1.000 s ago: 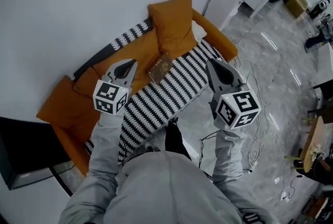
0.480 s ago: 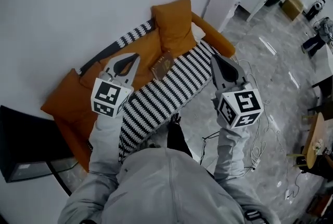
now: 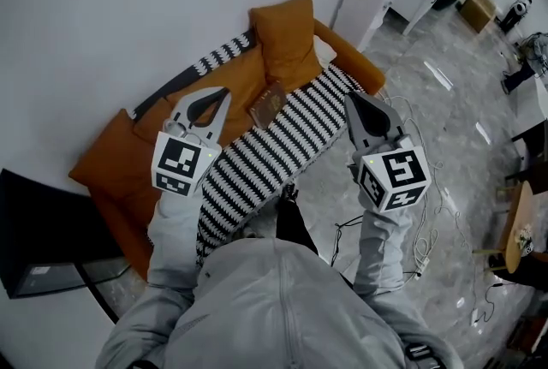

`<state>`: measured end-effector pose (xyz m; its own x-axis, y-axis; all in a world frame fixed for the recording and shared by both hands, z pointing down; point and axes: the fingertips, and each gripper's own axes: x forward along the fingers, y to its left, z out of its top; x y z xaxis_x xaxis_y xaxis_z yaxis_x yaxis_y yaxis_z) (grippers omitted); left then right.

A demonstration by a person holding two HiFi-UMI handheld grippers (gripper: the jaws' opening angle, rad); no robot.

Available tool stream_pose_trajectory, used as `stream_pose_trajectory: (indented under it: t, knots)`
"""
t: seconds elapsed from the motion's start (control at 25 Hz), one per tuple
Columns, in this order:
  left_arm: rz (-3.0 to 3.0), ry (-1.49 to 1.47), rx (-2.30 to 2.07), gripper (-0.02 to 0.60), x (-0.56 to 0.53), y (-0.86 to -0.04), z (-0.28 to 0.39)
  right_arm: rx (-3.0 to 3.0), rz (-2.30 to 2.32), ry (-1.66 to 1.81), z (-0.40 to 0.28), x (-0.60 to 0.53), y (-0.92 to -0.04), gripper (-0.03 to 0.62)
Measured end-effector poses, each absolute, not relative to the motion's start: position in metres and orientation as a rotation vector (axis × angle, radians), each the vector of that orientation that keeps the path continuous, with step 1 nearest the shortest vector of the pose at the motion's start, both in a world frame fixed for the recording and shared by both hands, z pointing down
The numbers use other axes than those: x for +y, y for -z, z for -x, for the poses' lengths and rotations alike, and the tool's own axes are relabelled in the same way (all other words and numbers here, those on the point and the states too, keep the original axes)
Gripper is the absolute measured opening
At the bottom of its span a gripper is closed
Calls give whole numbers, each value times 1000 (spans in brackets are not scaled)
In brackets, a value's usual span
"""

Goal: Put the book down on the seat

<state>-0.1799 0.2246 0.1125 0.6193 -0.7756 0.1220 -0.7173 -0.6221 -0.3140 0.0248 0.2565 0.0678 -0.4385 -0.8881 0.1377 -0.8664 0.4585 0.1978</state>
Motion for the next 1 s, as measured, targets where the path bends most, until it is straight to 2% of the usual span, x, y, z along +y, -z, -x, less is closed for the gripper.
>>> stream_pose_trajectory:
  t: [1.0]
  knots:
    - [2612, 390, 1245, 26, 222, -123, 191, -2500, -1480, 126, -12, 254, -73, 29]
